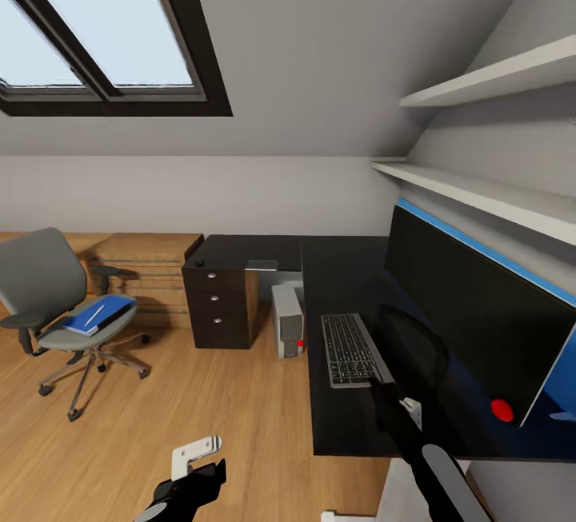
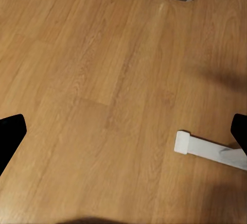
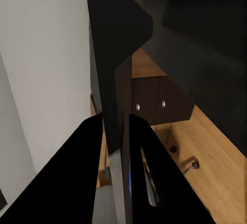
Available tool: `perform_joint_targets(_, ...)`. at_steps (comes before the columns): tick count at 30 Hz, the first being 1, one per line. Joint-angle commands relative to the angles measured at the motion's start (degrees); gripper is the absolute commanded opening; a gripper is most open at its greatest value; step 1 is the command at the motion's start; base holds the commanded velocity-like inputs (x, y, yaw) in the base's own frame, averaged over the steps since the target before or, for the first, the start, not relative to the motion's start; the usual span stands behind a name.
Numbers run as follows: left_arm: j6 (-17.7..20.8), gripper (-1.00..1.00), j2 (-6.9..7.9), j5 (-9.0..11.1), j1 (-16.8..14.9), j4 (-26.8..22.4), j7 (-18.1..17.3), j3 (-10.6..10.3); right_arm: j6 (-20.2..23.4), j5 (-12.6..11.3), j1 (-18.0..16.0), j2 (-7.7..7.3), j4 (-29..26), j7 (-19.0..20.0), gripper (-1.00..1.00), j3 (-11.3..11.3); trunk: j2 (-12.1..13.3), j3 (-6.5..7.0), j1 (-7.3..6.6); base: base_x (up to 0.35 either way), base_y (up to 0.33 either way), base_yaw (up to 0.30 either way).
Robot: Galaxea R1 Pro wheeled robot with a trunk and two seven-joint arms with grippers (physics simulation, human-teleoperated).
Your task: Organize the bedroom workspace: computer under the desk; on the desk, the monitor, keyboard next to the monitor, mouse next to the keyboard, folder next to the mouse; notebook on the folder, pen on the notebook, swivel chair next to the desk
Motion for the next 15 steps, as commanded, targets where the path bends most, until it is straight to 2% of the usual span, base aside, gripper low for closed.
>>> perform_joint_targets(1,0.1,1.00,0.00,0.6,0.0,-0.1,0.5,-0.1,0.0,-0.6,0.0,-0.05,0.0,0.1,-1.00,0.1,-0.1,-0.07,0.02,0.030,-0.008,0.000)
perform_joint_targets(8,0.1,1.00,0.00,0.6,0.0,-0.1,0.5,-0.1,0.0,-0.6,-0.1,-0.06,0.3,0.1,-1.00,0.1,-0.1,-0.07,0.02,0.052,-0.007,0.000)
perform_joint_targets(15,0.1,1.00,0.00,0.5,-0.1,-0.1,0.5,-0.1,0.1,-0.6,-0.1,-0.07,0.7,0.0,-1.00,-0.3,-0.1,-0.07,0.02,0.283,-0.001,0.000)
